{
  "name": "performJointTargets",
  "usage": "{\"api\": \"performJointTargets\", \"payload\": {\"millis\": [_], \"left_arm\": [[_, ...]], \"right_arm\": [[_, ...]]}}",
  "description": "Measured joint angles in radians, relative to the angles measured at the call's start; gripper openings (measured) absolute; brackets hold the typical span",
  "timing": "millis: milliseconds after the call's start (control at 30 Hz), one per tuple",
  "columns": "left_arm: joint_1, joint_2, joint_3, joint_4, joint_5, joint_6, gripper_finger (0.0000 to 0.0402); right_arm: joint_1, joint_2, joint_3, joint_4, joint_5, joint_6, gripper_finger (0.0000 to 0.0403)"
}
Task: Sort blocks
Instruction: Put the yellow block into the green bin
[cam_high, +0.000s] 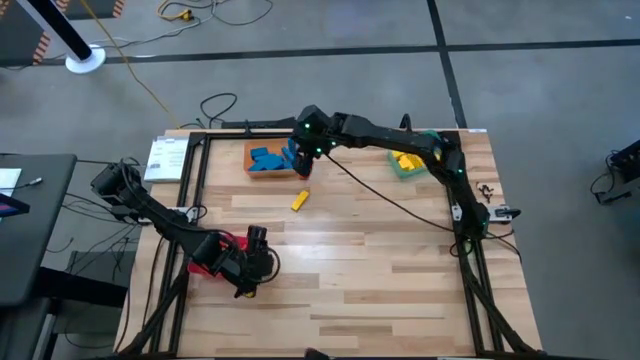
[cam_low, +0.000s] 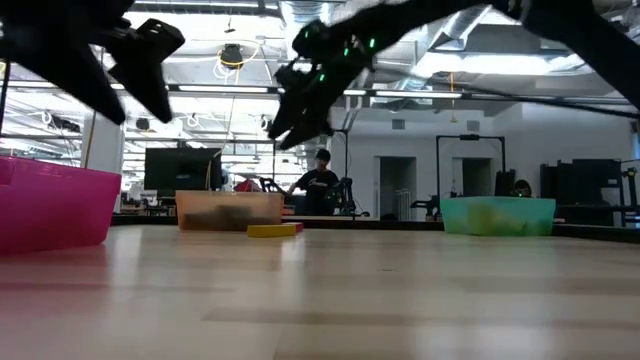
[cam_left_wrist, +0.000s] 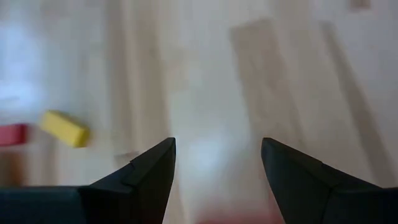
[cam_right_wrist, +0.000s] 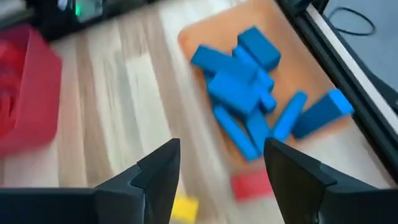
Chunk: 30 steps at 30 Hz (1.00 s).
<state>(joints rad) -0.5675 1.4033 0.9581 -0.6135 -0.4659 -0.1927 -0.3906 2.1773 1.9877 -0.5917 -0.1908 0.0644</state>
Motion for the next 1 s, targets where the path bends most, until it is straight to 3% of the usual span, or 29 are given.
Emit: {"api": "performJointTargets", "payload": {"millis": [200, 333, 700, 800, 1000], "left_arm": [[0.048, 0.003, 0.000, 0.002, -0.189, -0.104, 0.0234], [0.102, 0.004, -0.043, 0.078, -0.236, -0.149, 0.0234], [0.321, 0.005, -0.329, 0.581, -0.174, -0.161, 0.0234], [0.387, 0.005, -0.376, 0.692, -0.095, -0.188, 0.0234], [0.490, 0.005, -0.403, 0.740, -0.032, -0.199, 0.0234]], "right_arm": [[0.068, -0.132, 0.000, -0.284, 0.122, -0.035, 0.0244], [0.122, -0.218, 0.000, -0.467, 0.165, 0.002, 0.0243], [0.341, -0.323, 0.000, -0.877, 0.307, 0.156, 0.0243], [0.414, -0.326, 0.000, -0.924, 0.335, 0.208, 0.0243], [0.564, -0.326, 0.000, -0.923, 0.413, 0.285, 0.0243]]}}
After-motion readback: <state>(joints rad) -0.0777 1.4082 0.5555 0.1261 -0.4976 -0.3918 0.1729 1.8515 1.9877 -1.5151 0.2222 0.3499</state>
